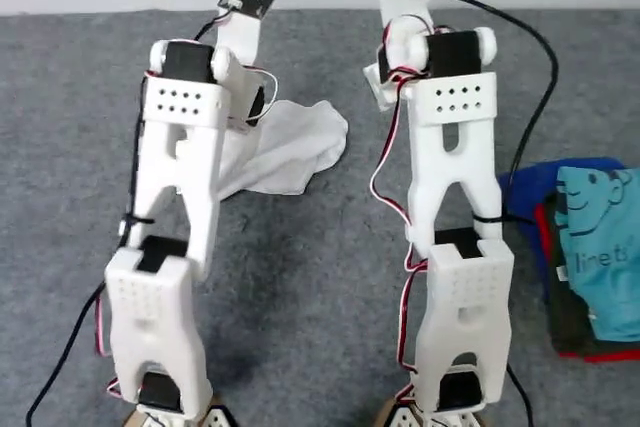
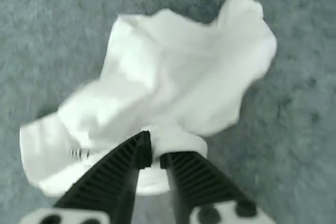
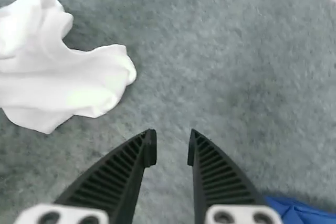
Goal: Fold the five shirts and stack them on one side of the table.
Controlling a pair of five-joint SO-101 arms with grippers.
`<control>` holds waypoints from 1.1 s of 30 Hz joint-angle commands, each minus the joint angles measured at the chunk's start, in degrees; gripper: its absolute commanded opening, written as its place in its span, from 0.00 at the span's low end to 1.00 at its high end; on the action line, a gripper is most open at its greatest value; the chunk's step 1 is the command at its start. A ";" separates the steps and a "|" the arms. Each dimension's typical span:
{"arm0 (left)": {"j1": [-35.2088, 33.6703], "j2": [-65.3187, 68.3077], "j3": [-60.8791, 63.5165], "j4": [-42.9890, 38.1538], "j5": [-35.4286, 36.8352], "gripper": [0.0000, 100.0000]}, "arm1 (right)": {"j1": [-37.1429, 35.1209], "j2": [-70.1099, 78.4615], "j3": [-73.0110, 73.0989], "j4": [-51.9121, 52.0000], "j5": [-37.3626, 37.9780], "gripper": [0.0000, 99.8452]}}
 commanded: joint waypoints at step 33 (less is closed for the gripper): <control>-22.33 -99.78 90.51 -2.29 -28.48 0.01 | -14.55 13.58 5.01 -13.49 -2.20 0.22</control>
